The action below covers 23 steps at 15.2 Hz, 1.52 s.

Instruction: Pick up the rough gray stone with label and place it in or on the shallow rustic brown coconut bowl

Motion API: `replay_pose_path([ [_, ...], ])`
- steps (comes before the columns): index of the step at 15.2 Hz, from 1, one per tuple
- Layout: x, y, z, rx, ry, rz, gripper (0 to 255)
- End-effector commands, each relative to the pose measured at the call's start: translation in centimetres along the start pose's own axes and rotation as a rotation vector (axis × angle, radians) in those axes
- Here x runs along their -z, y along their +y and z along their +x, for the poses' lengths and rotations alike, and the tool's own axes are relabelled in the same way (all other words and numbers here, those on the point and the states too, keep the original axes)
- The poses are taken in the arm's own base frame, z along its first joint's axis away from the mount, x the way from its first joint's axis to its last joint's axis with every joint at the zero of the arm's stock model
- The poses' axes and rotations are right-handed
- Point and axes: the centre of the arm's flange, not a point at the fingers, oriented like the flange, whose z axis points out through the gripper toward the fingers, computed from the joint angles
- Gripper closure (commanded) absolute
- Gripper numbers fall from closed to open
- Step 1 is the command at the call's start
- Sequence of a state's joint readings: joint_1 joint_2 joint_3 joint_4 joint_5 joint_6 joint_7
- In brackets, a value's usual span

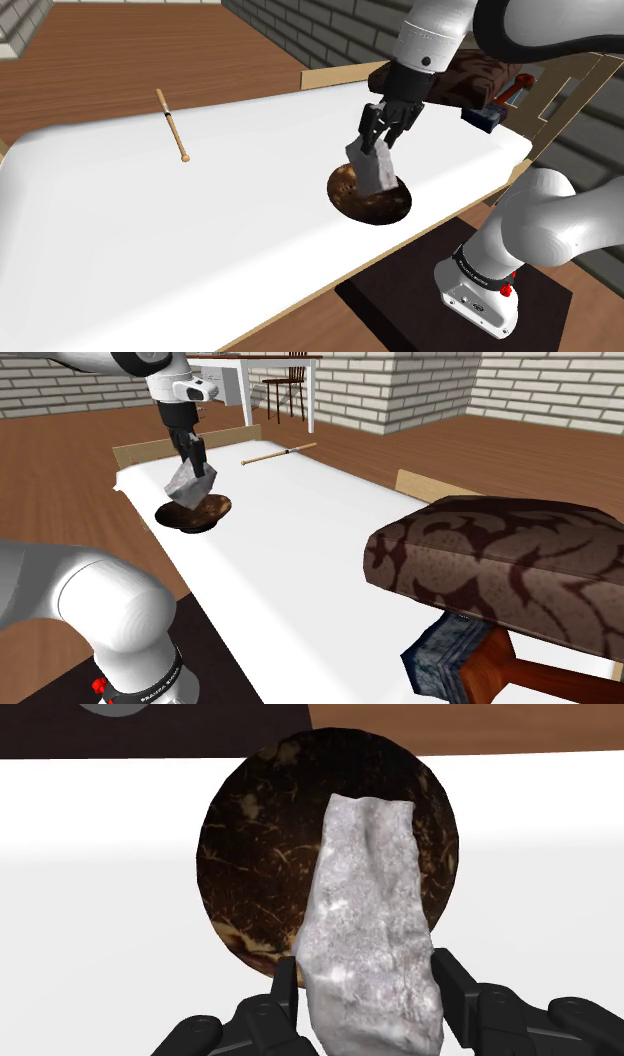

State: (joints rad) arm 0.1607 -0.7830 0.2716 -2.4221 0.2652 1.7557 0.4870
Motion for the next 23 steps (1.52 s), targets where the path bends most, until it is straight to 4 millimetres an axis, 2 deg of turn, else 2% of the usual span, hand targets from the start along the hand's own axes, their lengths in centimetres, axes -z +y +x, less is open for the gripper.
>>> replay_pose_path([
  [1, -1.0, 0.1, -0.1, 0.000, 0.001, 0.001, 255],
  [6, -3.7, 0.4, -0.2, 0.000, 0.001, 0.001, 255],
  [14, -3.7, 0.4, -0.2, 0.000, 0.001, 0.001, 255],
  [15, -3.7, 0.4, -0.2, 0.000, 0.001, 0.000, 0],
  [20, -3.7, 0.4, -0.2, 0.000, 0.001, 0.001, 0],
  [23, 0.2, 0.4, -0.2, 0.000, 0.001, 0.001, 0],
])
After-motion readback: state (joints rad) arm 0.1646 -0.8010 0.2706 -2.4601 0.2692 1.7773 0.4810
